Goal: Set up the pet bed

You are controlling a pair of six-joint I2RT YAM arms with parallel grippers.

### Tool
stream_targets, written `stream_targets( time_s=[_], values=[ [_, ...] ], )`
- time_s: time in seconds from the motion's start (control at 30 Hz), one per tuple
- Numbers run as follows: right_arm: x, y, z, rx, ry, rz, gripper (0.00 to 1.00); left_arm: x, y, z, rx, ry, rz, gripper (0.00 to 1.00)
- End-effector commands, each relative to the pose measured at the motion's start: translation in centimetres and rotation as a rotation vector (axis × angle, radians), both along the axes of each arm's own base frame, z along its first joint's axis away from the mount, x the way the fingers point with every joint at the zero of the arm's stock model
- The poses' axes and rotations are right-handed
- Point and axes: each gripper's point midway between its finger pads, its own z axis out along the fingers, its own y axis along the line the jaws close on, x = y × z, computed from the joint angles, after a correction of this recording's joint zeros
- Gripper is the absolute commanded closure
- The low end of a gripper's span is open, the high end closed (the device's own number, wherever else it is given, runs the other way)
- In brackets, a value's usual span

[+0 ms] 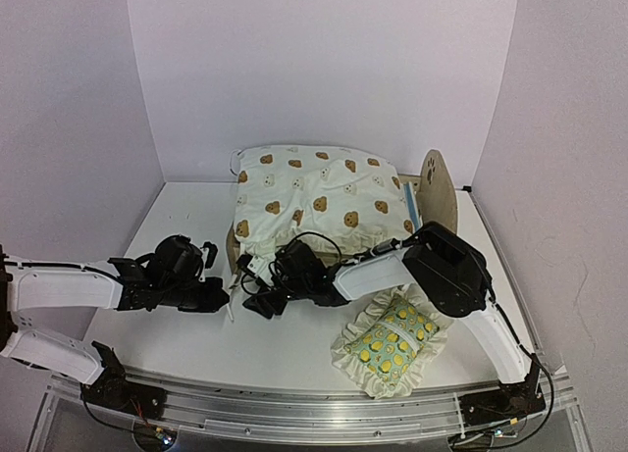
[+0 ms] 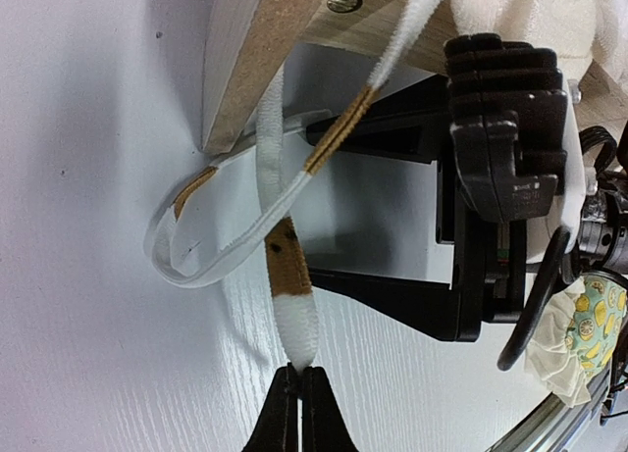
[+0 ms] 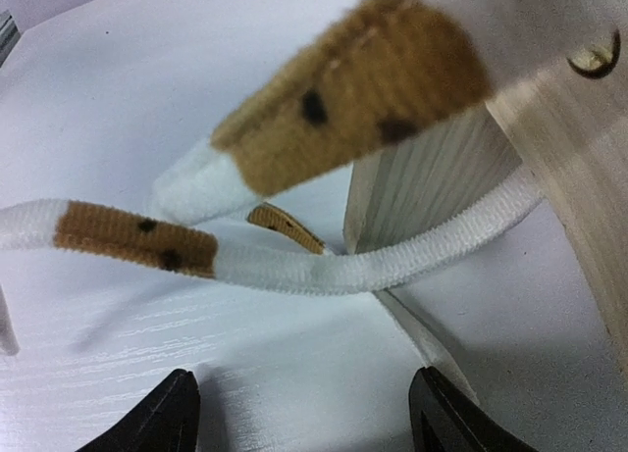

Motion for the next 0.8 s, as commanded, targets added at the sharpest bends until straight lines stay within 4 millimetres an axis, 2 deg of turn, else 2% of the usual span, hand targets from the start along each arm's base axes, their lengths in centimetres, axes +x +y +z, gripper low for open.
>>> stream_targets(
  time_s=[0.0,0.13,0.23,0.47,0.6,0.67,0.77],
  values=[
    [-2.9,1.6,6.0,0.122,-0.083,0.173,0.26,0.2,-0.3,0.2,-0.017,-0.019,-0.006,1.0],
    [-6.1,1.1,5.9,0.091,-0.189,0.281,0.27,0.2,0.0,0.6,-0.017,-0.023,-0.002,1.0],
    [-6.4,1.3,5.0,0.021,-0.312,0.3,0.27,0.5,0.7,0.8,0.0,-0.047,0.027,1.0],
    [-4.2,2.0,4.4,-0.07,-0.41,0.249,0.27,0.8,1.2,1.2,0.012,-0.069,0.038,1.0],
    [-1.8,2.5,3.8,-0.138,-0.519,0.196,0.29,0.9,1.3,1.1,0.018,-0.071,0.04,1.0],
    [-0.5,2.6,2.8,-0.19,-0.569,0.176,0.31,0.9,1.3,1.1,0.017,-0.072,0.038,1.0],
    [1.4,2.4,1.8,-0.235,-0.572,0.142,0.34,0.9,1.3,1.2,0.015,-0.073,0.038,1.0]
  ],
)
